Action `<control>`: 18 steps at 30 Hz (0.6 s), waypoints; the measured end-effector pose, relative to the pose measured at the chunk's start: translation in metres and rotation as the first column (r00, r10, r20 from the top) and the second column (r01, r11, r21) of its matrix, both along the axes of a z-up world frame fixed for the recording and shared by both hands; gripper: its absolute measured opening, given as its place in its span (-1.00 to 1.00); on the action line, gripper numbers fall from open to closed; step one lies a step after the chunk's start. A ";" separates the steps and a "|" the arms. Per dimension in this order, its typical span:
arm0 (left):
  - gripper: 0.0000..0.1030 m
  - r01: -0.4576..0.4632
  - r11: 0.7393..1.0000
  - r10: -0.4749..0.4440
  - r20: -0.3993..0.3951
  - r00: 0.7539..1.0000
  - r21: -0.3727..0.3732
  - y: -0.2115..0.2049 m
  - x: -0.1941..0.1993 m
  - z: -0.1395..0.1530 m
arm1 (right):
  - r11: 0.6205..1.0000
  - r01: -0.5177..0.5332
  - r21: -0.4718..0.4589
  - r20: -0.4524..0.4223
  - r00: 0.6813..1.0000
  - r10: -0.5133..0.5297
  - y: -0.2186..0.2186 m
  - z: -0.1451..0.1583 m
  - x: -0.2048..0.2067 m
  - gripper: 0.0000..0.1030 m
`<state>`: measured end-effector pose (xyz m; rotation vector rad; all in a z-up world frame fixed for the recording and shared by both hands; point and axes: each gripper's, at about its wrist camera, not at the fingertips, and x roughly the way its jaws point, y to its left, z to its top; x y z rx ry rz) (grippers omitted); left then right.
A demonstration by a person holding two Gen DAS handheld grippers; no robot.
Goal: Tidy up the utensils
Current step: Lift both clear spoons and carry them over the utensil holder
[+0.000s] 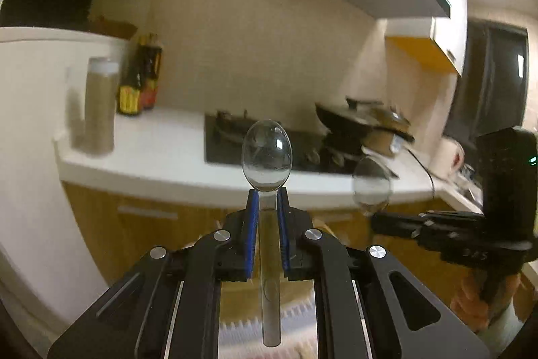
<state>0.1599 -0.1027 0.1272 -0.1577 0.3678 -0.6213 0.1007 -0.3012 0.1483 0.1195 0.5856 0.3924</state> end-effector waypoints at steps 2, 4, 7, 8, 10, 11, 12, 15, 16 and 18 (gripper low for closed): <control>-0.82 -0.010 1.000 0.011 0.036 0.999 -0.024 -0.004 0.015 -0.003 | 0.999 0.037 0.009 0.057 0.998 -0.038 -0.004 0.009 0.013 -0.99; -0.82 -0.025 0.999 0.028 0.070 0.997 -0.043 -0.008 0.029 -0.007 | 0.996 0.087 -0.015 0.087 0.993 -0.085 -0.006 0.010 0.025 -0.99; -0.82 -0.046 0.996 0.052 0.090 0.995 -0.070 -0.010 0.048 -0.013 | 0.989 0.140 -0.039 0.128 0.983 -0.134 -0.007 0.009 0.041 -0.99; -0.82 -0.052 0.995 0.060 0.092 0.994 -0.085 -0.010 0.055 -0.016 | 0.986 0.158 -0.052 0.151 0.977 -0.149 -0.007 0.006 0.045 -0.99; -0.82 -0.068 0.993 0.077 0.096 0.992 -0.094 -0.009 0.062 -0.021 | 0.974 0.201 -0.101 0.192 0.965 -0.180 -0.006 -0.001 0.051 -0.99; -0.82 -0.078 0.993 0.087 0.103 0.991 -0.091 -0.010 0.066 -0.026 | 0.970 0.215 -0.117 0.202 0.961 -0.189 -0.006 -0.005 0.058 -0.99; -0.82 -0.084 0.993 0.093 0.107 0.990 -0.089 -0.010 0.066 -0.029 | 0.963 0.235 -0.135 0.218 0.955 -0.202 -0.005 -0.011 0.060 -0.99; -0.82 -0.095 0.991 0.105 0.110 0.988 -0.091 -0.011 0.071 -0.042 | 0.957 0.256 -0.139 0.242 0.946 -0.218 -0.011 -0.027 0.067 -0.99; -0.82 -0.106 0.990 0.116 0.112 0.987 -0.095 -0.012 0.071 -0.048 | 0.960 0.249 -0.127 0.238 0.947 -0.214 -0.013 -0.032 0.070 -0.99; -0.82 -0.125 0.989 0.134 0.117 0.984 -0.083 -0.015 0.071 -0.057 | 0.963 0.249 -0.106 0.234 0.947 -0.219 -0.018 -0.042 0.075 -0.99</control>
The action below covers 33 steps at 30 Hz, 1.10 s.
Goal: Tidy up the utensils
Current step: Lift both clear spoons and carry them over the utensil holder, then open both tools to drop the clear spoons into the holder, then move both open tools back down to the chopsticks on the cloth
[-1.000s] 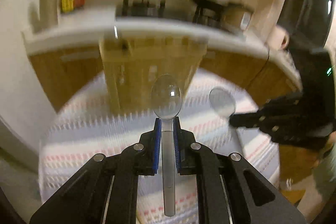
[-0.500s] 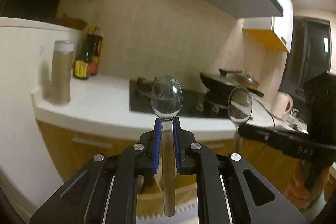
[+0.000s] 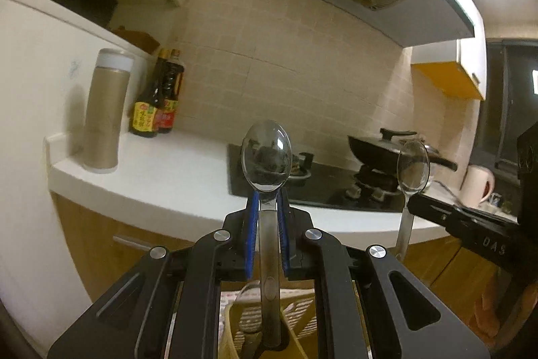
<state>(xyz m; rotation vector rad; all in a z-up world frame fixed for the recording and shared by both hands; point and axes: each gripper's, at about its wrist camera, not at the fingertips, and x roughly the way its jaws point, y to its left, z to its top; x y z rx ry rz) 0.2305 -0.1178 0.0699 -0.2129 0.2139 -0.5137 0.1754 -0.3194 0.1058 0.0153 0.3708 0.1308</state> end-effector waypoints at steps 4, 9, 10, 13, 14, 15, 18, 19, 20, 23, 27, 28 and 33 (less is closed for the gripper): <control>-0.82 -0.019 1.000 0.018 0.008 1.000 0.018 -0.004 -0.005 -0.011 | 1.000 -0.004 0.021 0.014 1.000 0.004 -0.007 -0.020 0.002 -0.99; -0.80 -0.009 0.999 0.009 0.006 1.000 0.044 -0.004 -0.008 -0.018 | 0.998 -0.023 0.064 0.022 1.000 0.022 -0.015 -0.034 -0.004 -0.98; -0.80 -0.002 0.999 0.002 -0.005 1.000 0.047 -0.002 -0.008 -0.020 | 0.997 -0.027 0.069 0.025 0.999 0.026 -0.016 -0.034 -0.006 -0.97; -0.79 0.015 0.999 -0.014 -0.033 0.999 0.034 0.006 -0.009 -0.023 | 0.995 -0.044 0.090 -0.001 0.999 0.045 -0.019 -0.036 -0.012 -0.96; -0.71 0.022 0.999 -0.021 -0.040 0.999 0.032 0.010 -0.012 -0.024 | 0.994 -0.047 0.097 -0.013 0.999 0.049 -0.021 -0.037 -0.014 -0.95; -0.53 0.027 0.999 -0.026 -0.042 0.999 0.032 0.012 -0.015 -0.024 | 0.993 -0.047 0.109 -0.025 0.998 0.050 -0.024 -0.038 -0.018 -0.91; -0.35 0.030 0.999 -0.028 -0.043 0.999 0.039 0.021 -0.026 -0.022 | 0.989 -0.063 0.137 -0.058 0.996 0.071 -0.029 -0.041 -0.029 -0.38; -0.35 0.032 0.999 -0.030 -0.046 0.998 0.041 0.023 -0.029 -0.021 | 0.986 -0.066 0.152 -0.062 0.995 0.076 -0.032 -0.041 -0.034 -0.26; -0.32 0.035 0.999 -0.033 -0.051 0.998 0.039 0.027 -0.034 -0.020 | 0.985 -0.065 0.163 -0.062 0.995 0.076 -0.034 -0.041 -0.040 -0.16; -0.21 0.052 0.998 -0.050 -0.070 0.996 0.024 0.039 -0.045 -0.014 | 0.987 -0.056 0.150 -0.075 0.995 0.068 -0.035 -0.038 -0.059 -0.16; -0.09 0.101 0.994 -0.096 -0.127 0.987 0.032 0.052 -0.062 -0.005 | 0.988 -0.056 0.147 -0.124 0.989 0.074 -0.033 -0.032 -0.081 -0.16; -0.09 0.114 0.992 -0.106 -0.155 0.982 0.047 0.054 -0.068 -0.003 | 0.989 -0.055 0.136 -0.158 0.984 0.076 -0.030 -0.030 -0.086 -0.16; -0.09 0.168 0.982 -0.143 -0.247 0.958 0.083 0.064 -0.092 0.000 | 0.989 -0.077 0.130 -0.324 0.939 0.115 -0.013 -0.035 -0.095 -0.16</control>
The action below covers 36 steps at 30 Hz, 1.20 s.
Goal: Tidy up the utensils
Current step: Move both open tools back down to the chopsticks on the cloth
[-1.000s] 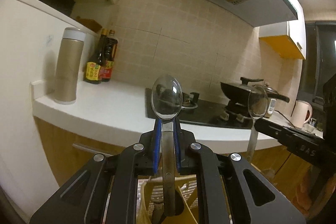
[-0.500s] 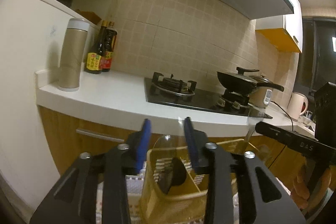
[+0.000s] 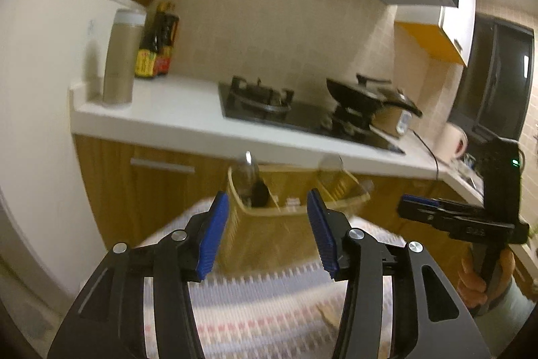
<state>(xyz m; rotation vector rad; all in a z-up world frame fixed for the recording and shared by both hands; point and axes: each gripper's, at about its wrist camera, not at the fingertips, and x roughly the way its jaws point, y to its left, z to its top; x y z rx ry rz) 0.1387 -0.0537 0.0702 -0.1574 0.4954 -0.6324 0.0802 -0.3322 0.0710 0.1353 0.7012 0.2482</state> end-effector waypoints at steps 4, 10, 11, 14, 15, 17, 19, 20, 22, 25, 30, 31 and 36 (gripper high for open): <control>-0.09 0.029 0.997 -0.023 -0.078 0.997 0.076 0.006 -0.018 -0.008 | 0.998 -0.051 -0.040 -0.164 0.985 0.044 0.020 -0.024 -0.003 -0.16; -0.09 0.117 0.963 -0.053 -0.257 0.965 0.242 0.010 -0.033 -0.053 | 0.989 -0.110 -0.098 -0.358 0.931 0.068 0.042 -0.075 -0.015 -0.17; -0.10 0.136 0.950 -0.047 -0.302 0.952 0.281 0.011 -0.035 -0.069 | 0.989 -0.114 -0.093 -0.383 0.921 0.070 0.044 -0.084 -0.017 -0.24; -0.28 0.168 0.929 -0.030 -0.387 0.922 0.330 0.014 -0.036 -0.099 | 0.989 -0.117 -0.094 -0.432 0.900 0.066 0.047 -0.103 -0.021 -0.30; -0.30 0.187 0.925 -0.034 -0.419 0.907 0.330 0.016 -0.037 -0.108 | 0.990 -0.113 -0.088 -0.447 0.892 0.063 0.047 -0.110 -0.023 -0.30; -0.30 0.215 0.918 -0.041 -0.461 0.887 0.332 0.017 -0.038 -0.122 | 0.992 -0.106 -0.074 -0.469 0.881 0.059 0.046 -0.117 -0.023 -0.30; -0.30 0.237 0.907 -0.050 -0.470 0.881 0.347 0.016 -0.043 -0.129 | 0.993 -0.102 -0.052 -0.483 0.873 0.064 0.047 -0.121 -0.025 -0.30; -0.30 0.246 0.902 -0.054 -0.474 0.879 0.354 0.014 -0.046 -0.133 | 0.994 -0.101 -0.047 -0.487 0.871 0.066 0.048 -0.124 -0.027 -0.30; -0.33 0.256 0.891 -0.052 -0.477 0.878 0.374 0.011 -0.050 -0.137 | 0.994 -0.099 -0.046 -0.490 0.870 0.064 0.050 -0.127 -0.030 -0.30; -0.38 0.262 0.865 -0.031 -0.476 0.879 0.427 0.004 -0.052 -0.145 | 0.994 -0.099 -0.042 -0.495 0.867 0.066 0.053 -0.132 -0.033 -0.30; -0.38 0.267 0.848 -0.024 -0.471 0.882 0.457 -0.003 -0.050 -0.148 | 0.994 -0.103 -0.038 -0.501 0.863 0.070 0.052 -0.135 -0.033 -0.30; -0.38 0.268 0.845 -0.021 -0.472 0.881 0.462 -0.004 -0.050 -0.149 | 0.994 -0.100 -0.038 -0.504 0.861 0.067 0.051 -0.137 -0.033 -0.30; -0.38 0.281 0.810 -0.010 -0.467 0.884 0.515 -0.009 -0.050 -0.150 | 0.996 -0.080 -0.035 -0.514 0.856 0.050 0.042 -0.141 -0.033 -0.30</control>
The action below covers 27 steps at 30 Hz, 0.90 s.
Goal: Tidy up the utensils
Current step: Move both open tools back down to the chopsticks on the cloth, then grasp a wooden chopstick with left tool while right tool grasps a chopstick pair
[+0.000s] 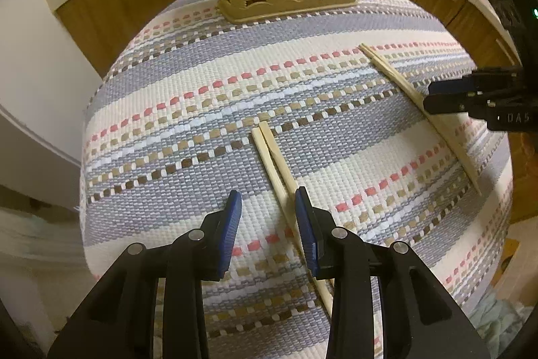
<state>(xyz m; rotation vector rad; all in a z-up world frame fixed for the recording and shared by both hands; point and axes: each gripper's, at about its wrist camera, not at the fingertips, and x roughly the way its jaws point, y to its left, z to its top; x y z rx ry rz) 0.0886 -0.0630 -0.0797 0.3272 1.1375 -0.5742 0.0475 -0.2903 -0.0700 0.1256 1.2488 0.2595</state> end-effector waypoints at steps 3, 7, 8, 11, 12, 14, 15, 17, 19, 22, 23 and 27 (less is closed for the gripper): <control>-0.39 -0.008 1.000 0.008 -0.011 1.000 0.011 0.001 0.000 -0.001 | 1.000 0.009 0.004 -0.003 1.000 -0.009 -0.006 -0.001 0.000 -0.30; -0.41 -0.010 0.998 0.011 -0.012 1.000 0.065 -0.008 0.004 -0.001 | 1.000 0.013 -0.004 -0.011 1.000 -0.013 -0.013 0.000 0.000 -0.30; -0.41 -0.006 0.997 0.007 -0.014 1.000 0.075 -0.010 0.004 -0.001 | 1.000 0.012 -0.003 -0.012 1.000 -0.012 -0.014 0.001 -0.001 -0.30; -0.41 0.009 0.996 -0.008 -0.013 1.000 0.093 -0.017 0.006 -0.003 | 1.000 0.009 0.000 -0.008 1.000 -0.009 -0.013 0.005 0.001 -0.30; -0.42 0.011 0.995 -0.010 -0.013 1.000 0.094 -0.018 0.006 -0.004 | 1.000 0.005 0.007 -0.007 1.000 -0.005 -0.012 0.006 0.002 -0.30; -0.55 0.011 0.996 -0.009 -0.016 1.000 0.084 -0.016 0.007 -0.003 | 1.000 0.000 0.022 -0.010 1.000 0.000 -0.013 0.010 0.002 -0.43; -0.80 0.006 0.996 -0.006 -0.005 1.000 0.089 -0.015 0.007 -0.003 | 1.000 -0.007 0.031 -0.013 1.000 0.007 -0.011 0.010 0.003 -0.50; -0.85 -0.004 0.996 0.004 0.000 1.000 0.084 -0.011 0.009 -0.003 | 0.999 -0.025 0.039 -0.012 1.000 0.025 -0.005 0.011 0.005 -0.58; -0.87 -0.013 0.998 0.014 -0.006 1.000 0.063 -0.007 0.010 -0.003 | 0.999 -0.035 0.034 -0.010 0.999 0.035 0.003 0.010 0.010 -0.62; -0.91 -0.013 0.998 0.013 0.004 1.000 0.056 -0.003 0.009 -0.004 | 0.999 -0.041 0.030 -0.014 0.999 0.042 0.009 0.008 0.017 -0.71; -0.91 -0.012 0.999 0.012 0.004 1.000 0.050 -0.002 0.008 -0.004 | 0.999 -0.044 0.025 -0.013 0.999 0.044 0.012 0.007 0.019 -0.72; -0.91 -0.014 1.000 0.014 -0.007 1.000 0.023 0.005 0.008 -0.005 | 0.998 -0.059 0.015 -0.027 0.998 0.059 0.019 0.002 0.022 -0.73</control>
